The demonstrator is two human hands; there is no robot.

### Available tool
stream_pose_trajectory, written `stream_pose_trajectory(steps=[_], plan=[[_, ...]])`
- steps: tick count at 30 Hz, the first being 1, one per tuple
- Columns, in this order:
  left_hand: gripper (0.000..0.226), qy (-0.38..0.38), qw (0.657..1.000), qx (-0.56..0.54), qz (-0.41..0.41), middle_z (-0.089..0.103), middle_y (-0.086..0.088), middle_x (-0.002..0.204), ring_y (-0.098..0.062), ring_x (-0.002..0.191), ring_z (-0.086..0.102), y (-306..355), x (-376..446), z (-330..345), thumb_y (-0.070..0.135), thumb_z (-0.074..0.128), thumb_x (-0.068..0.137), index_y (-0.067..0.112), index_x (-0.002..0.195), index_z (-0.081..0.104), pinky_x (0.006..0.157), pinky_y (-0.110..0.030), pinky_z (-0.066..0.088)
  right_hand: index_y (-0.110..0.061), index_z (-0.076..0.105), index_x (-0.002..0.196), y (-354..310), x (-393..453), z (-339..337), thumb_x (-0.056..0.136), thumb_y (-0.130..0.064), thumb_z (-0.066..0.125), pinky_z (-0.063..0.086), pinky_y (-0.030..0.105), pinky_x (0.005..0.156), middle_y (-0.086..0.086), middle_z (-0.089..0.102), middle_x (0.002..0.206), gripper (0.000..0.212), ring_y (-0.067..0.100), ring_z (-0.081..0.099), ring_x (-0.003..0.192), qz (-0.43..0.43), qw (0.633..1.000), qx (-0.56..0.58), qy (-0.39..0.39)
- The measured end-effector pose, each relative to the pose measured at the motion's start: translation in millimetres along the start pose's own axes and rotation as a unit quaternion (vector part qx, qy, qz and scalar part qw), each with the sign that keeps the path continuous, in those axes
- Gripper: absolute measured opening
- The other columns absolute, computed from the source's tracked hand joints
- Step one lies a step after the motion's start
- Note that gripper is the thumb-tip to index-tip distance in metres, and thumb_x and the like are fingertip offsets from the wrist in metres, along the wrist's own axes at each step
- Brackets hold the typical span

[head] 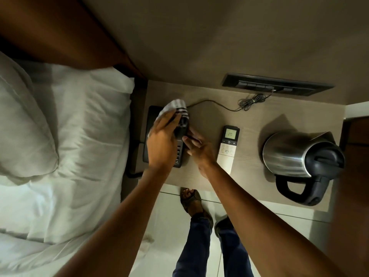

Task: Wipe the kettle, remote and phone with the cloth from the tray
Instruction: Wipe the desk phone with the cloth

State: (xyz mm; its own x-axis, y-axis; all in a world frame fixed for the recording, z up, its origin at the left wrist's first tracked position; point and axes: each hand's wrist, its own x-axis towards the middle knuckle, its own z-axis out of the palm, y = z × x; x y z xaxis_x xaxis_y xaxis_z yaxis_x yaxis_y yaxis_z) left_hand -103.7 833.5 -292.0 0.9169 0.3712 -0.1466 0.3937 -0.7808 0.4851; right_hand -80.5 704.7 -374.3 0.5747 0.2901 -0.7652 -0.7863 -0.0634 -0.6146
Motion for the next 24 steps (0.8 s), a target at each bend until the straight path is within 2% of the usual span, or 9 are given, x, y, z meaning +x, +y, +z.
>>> stream_pose_trajectory(steps=[3, 5, 7, 11, 14, 17, 19, 22, 24], plan=[[0.04, -0.061, 0.996, 0.055, 0.021, 0.058, -0.004, 0.15, -0.023, 0.139, 0.055, -4.8, 13.5, 15.6, 0.009, 0.053, 0.101, 0.019, 0.138, 0.063, 0.115, -0.04, 0.046, -0.015, 0.053, 0.158, -5.7, -2.8, 1.6, 0.104, -0.007, 0.069, 0.057, 0.029, 0.1, -0.008, 0.069, 0.13, 0.057, 0.001, 0.067, 0.114, -0.005, 1.0, -0.004, -0.003], [0.042, -0.073, 0.994, 0.07, 0.034, 0.058, -0.006, 0.15, -0.024, 0.14, 0.054, -17.0, -7.4, 16.7, 0.006, 0.052, 0.099, 0.017, 0.137, 0.064, 0.117, -0.042, 0.044, -0.015, 0.049, 0.16, -5.7, -3.0, 0.0, 0.105, -0.002, 0.066, 0.057, 0.033, 0.104, -0.005, 0.069, 0.13, 0.059, 0.01, 0.066, 0.12, -0.005, 1.0, -0.004, -0.005], [0.043, -0.082, 0.994, 0.066, 0.03, 0.06, -0.007, 0.148, -0.024, 0.139, 0.055, -28.0, -40.1, 13.8, 0.006, 0.051, 0.097, 0.015, 0.137, 0.064, 0.114, -0.045, 0.048, -0.014, 0.046, 0.162, -3.6, -3.6, -1.0, 0.105, 0.002, 0.063, 0.058, 0.03, 0.104, 0.006, 0.066, 0.142, 0.062, 0.012, 0.065, 0.123, -0.019, 1.0, -0.017, -0.013], [0.048, -0.116, 0.992, 0.046, 0.034, 0.063, -0.01, 0.143, -0.028, 0.136, 0.058, -38.0, -91.4, 8.4, -0.006, 0.055, 0.091, 0.011, 0.134, 0.067, 0.106, -0.048, 0.055, -0.022, 0.055, 0.157, -4.3, -2.6, 0.4, 0.104, -0.013, 0.071, 0.054, 0.006, 0.089, 0.008, 0.062, 0.155, 0.056, -0.003, 0.063, 0.121, -0.059, 0.997, -0.056, -0.005], [0.047, -0.129, 0.99, 0.047, 0.038, 0.067, -0.012, 0.138, -0.031, 0.133, 0.061, -37.5, -102.6, 8.6, -0.013, 0.062, 0.087, 0.008, 0.128, 0.07, 0.103, -0.05, 0.057, -0.027, 0.056, 0.157, -6.0, -2.3, 2.2, 0.102, -0.017, 0.074, 0.052, 0.011, 0.093, 0.008, 0.058, 0.16, 0.059, 0.016, 0.058, 0.142, -0.033, 0.999, -0.042, -0.005], [0.048, -0.103, 0.994, 0.017, 0.019, 0.069, -0.009, 0.135, -0.03, 0.128, 0.064, -28.0, -97.1, 3.2, -0.014, 0.062, 0.086, 0.01, 0.126, 0.072, 0.1, -0.05, 0.058, -0.028, 0.054, 0.157, -3.0, -1.8, 0.5, 0.103, -0.018, 0.074, 0.054, 0.027, 0.108, 0.009, 0.057, 0.161, 0.059, 0.022, 0.055, 0.147, -0.029, 0.999, -0.03, -0.005], [0.049, -0.061, 0.998, -0.01, 0.003, 0.065, -0.006, 0.139, -0.028, 0.128, 0.06, -15.0, -80.5, -1.4, -0.008, 0.055, 0.09, 0.015, 0.132, 0.067, 0.101, -0.048, 0.056, -0.023, 0.052, 0.159, 0.5, -2.9, -1.1, 0.106, -0.012, 0.068, 0.055, 0.041, 0.113, 0.013, 0.059, 0.158, 0.056, 0.022, 0.062, 0.138, -0.018, 1.0, -0.003, -0.019], [0.048, 0.016, 1.0, -0.018, -0.011, 0.062, -0.004, 0.141, -0.028, 0.126, 0.057, 4.3, -28.7, -1.0, 0.016, 0.037, 0.095, 0.018, 0.136, 0.063, 0.098, -0.04, 0.056, -0.012, 0.053, 0.158, 0.2, -3.9, 1.2, 0.106, -0.004, 0.065, 0.054, 0.045, 0.114, 0.016, 0.062, 0.154, 0.054, 0.012, 0.068, 0.124, 0.003, 0.999, 0.039, -0.01], [0.052, 0.03, 0.999, -0.002, -0.016, 0.062, -0.004, 0.143, -0.029, 0.13, 0.056, 9.1, 7.7, 3.6, 0.02, 0.033, 0.094, 0.017, 0.135, 0.065, 0.102, -0.039, 0.053, -0.014, 0.054, 0.158, -2.1, -4.2, 4.2, 0.104, -0.009, 0.07, 0.051, 0.045, 0.112, 0.012, 0.062, 0.155, 0.057, 0.015, 0.061, 0.135, -0.004, 1.0, 0.018, 0.001]])
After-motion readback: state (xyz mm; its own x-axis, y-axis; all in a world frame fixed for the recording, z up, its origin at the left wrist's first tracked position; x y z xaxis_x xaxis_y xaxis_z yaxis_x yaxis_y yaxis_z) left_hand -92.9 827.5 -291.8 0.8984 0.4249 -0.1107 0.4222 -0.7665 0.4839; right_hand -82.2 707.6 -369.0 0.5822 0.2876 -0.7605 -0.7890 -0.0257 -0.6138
